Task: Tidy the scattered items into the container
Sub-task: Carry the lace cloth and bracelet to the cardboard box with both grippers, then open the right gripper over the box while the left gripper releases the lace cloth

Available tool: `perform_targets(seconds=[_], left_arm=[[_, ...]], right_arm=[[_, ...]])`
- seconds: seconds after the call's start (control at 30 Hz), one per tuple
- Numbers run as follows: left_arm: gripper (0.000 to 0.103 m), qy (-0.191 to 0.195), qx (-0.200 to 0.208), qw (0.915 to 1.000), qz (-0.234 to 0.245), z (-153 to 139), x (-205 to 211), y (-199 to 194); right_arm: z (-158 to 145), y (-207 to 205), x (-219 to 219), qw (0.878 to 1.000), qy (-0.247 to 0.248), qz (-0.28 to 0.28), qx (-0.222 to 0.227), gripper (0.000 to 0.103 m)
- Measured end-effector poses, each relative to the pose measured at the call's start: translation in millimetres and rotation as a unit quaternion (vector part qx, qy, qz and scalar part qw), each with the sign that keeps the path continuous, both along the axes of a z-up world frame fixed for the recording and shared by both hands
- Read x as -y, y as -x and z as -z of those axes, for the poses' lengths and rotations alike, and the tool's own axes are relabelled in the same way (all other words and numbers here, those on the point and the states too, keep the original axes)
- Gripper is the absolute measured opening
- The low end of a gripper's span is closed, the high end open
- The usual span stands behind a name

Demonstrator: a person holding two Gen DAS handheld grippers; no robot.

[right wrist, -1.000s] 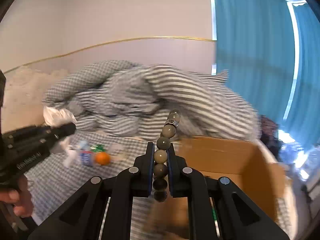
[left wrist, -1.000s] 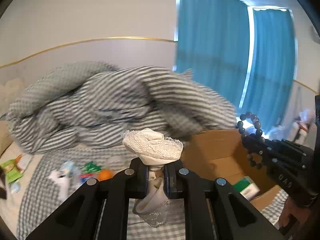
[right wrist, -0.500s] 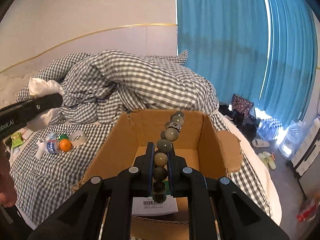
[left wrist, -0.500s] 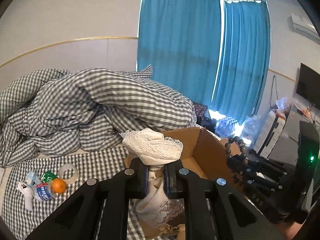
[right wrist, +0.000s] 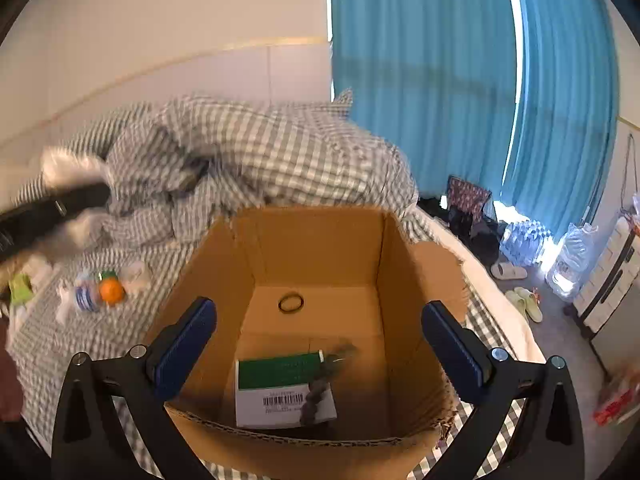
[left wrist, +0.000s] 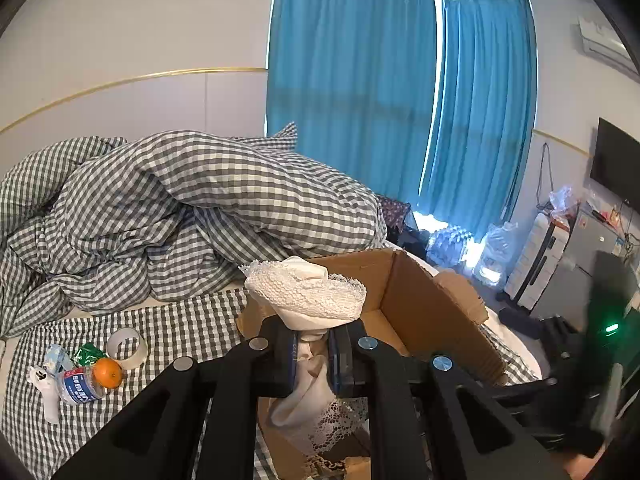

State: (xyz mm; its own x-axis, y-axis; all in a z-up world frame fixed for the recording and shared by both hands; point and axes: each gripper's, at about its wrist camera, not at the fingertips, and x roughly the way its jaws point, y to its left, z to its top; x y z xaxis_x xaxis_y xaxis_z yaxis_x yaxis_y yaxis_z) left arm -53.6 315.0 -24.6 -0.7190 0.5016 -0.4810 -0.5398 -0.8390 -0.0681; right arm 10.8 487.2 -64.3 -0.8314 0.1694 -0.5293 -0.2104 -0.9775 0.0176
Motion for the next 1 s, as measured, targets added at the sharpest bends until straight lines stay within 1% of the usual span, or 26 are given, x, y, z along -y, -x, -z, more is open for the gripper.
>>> perform_targets(seconds=[0.23,0.37,0.43,0.53,0.7,0.83,0.87,0.9,0.93,0.97,1.0], left_arm=[[0.012,0.001,0.002,0.9999,0.013,0,-12,0],[0.012,0.002,0.004,0.9996,0.029,0,-33,-1],[0.012,0.004,0.004,0.9992,0.038,1,-44,-1],[0.012,0.008,0.011,0.9987,0.050,5,-60,3],[0.013,0.016,0.025,0.9981,0.055,14,-77,11],[0.015,0.025,0.023,0.9980,0.053,17,-84,11],[0.019,0.027,0.024,0.9979,0.053,18,-85,11],[0.026,0.031,0.025,0.9978,0.053,18,-87,11],[0.051,0.034,0.028,0.9976,0.053,19,-87,11],[0.084,0.040,0.031,0.9975,0.049,20,-88,13],[0.093,0.043,0.026,0.9981,0.037,20,-87,12]], right_arm=[[-12,-26,-15,0.999,-0.013,0.027,-0.031,0.103],[-24,-38,-26,0.998,-0.017,0.043,-0.044,0.103],[-37,-41,-31,0.997,-0.021,0.051,-0.049,0.103],[-44,-47,-38,0.997,-0.023,0.058,-0.055,0.103],[-49,-57,-51,0.995,-0.023,0.068,-0.063,0.103],[-50,-64,-58,0.995,-0.017,0.071,-0.069,0.103],[-50,-65,-58,0.995,-0.017,0.070,-0.069,0.103],[-50,-66,-59,0.995,-0.018,0.070,-0.069,0.103],[-50,-65,-58,0.995,-0.019,0.070,-0.068,0.103],[-49,-65,-58,0.995,-0.020,0.070,-0.068,0.103],[-49,-64,-57,0.995,-0.019,0.070,-0.068,0.103]])
